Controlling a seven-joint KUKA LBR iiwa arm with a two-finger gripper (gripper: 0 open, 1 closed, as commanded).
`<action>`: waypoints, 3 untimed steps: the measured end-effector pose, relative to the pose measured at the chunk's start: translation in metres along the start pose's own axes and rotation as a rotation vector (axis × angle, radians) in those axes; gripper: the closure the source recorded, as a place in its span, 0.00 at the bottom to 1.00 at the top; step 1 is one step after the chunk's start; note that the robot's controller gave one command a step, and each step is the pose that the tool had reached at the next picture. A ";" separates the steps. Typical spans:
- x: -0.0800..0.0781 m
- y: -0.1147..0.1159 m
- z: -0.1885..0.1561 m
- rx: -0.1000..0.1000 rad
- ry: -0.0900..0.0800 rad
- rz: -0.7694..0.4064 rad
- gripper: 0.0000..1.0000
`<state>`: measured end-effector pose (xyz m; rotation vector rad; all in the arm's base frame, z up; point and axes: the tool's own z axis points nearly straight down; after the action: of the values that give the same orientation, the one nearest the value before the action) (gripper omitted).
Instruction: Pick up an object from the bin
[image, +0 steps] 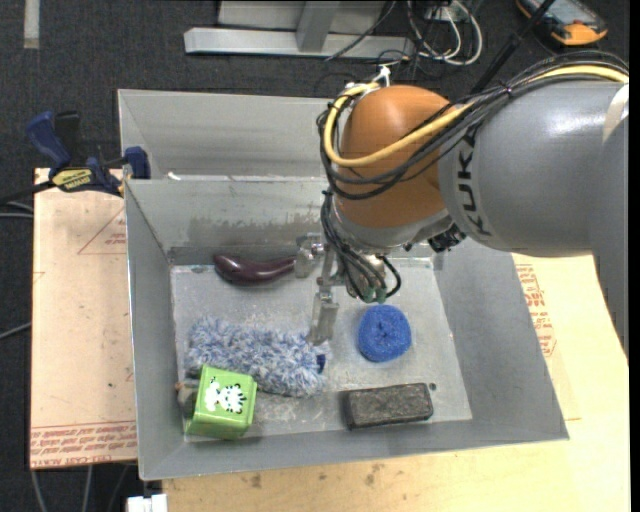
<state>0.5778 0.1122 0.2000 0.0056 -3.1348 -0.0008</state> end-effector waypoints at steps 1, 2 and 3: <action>-0.001 -0.001 -0.005 -0.001 -0.008 0.003 0.00; 0.007 -0.002 0.059 -0.001 -0.012 -0.035 0.00; 0.010 -0.003 0.120 -0.001 -0.002 -0.039 0.00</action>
Offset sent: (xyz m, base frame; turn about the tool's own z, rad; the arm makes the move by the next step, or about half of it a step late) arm -0.0185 -0.0054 -0.1300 -0.0762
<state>0.5668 0.1095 0.0798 0.0668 -3.1363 -0.0018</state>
